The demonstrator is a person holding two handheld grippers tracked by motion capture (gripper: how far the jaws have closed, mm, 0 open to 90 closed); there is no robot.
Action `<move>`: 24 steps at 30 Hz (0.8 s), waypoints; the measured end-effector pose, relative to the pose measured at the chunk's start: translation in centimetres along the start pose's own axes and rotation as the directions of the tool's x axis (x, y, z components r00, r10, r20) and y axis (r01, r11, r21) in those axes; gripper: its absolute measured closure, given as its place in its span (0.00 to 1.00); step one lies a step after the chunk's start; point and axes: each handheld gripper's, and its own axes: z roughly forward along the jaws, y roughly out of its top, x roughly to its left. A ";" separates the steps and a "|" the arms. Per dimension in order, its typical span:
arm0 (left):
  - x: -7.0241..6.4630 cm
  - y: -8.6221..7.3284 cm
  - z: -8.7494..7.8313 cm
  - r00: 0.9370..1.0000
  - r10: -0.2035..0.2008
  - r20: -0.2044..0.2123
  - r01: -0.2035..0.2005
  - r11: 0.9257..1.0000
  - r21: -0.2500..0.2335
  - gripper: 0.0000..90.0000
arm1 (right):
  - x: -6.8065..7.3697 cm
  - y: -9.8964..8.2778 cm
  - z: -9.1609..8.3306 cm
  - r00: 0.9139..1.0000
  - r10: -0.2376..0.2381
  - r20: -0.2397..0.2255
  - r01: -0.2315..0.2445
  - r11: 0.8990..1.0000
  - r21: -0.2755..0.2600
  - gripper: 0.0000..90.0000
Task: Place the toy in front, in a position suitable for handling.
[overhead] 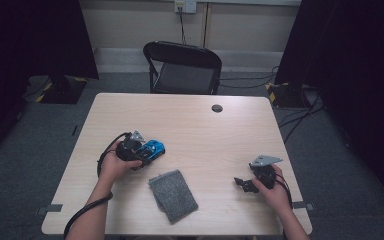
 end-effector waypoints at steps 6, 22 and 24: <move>0.1 0.1 -0.4 1.000 -0.011 0.001 0.011 1.000 0.019 0.31 | 0.0 0.0 0.0 1.000 0.000 0.000 0.000 1.000 0.000 0.13; 0.1 0.3 -1.5 0.999 -0.032 -0.027 0.032 0.999 0.012 0.31 | 0.0 0.0 0.0 1.000 0.000 0.000 0.000 1.000 0.000 0.13; 0.1 0.4 -1.7 0.999 -0.036 -0.025 0.037 0.999 0.007 0.31 | 0.0 0.0 0.0 1.000 0.000 0.000 0.000 1.000 0.000 0.13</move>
